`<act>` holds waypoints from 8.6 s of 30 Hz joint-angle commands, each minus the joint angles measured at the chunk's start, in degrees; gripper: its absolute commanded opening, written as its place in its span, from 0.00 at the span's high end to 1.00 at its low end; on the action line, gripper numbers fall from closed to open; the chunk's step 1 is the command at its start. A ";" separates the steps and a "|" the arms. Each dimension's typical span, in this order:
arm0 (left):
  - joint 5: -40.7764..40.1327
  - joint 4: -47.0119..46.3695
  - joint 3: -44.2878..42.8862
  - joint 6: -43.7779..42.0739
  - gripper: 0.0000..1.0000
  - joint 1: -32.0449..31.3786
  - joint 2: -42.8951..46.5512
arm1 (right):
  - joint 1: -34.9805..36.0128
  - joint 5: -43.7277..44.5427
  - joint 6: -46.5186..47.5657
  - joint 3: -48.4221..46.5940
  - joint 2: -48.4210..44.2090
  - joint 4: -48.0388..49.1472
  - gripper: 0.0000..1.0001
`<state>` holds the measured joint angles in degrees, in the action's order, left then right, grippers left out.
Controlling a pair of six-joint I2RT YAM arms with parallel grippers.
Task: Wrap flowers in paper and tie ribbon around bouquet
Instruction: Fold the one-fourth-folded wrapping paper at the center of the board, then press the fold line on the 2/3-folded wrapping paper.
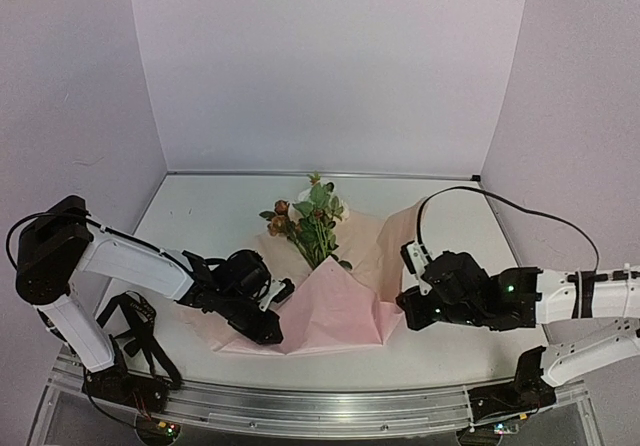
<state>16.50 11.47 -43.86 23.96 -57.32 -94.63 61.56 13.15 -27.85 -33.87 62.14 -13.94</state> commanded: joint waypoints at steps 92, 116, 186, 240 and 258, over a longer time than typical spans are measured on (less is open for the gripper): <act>6.48 1.97 -25.91 -3.40 0.96 16.10 -11.52 | 2.14 -15.94 -18.01 1.09 27.62 25.81 0.87; 5.04 6.43 -27.10 -2.05 0.70 0.31 -1.55 | 2.84 -15.27 -20.93 1.94 30.68 29.17 0.87; 8.50 -0.14 -20.27 -0.98 0.84 -4.56 -10.62 | 1.81 -17.70 -34.72 6.52 37.34 50.99 0.82; 4.72 -1.22 -15.11 2.08 0.89 -4.57 -15.48 | -34.12 -33.31 -49.31 -21.33 59.07 49.63 0.82; 1.36 1.59 -19.27 3.01 0.79 -3.86 -11.82 | -42.06 -41.89 -35.46 -42.71 55.65 18.98 0.82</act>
<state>21.67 8.09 -60.79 26.86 -61.85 -109.94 19.03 -25.78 -70.58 -77.04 125.46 15.52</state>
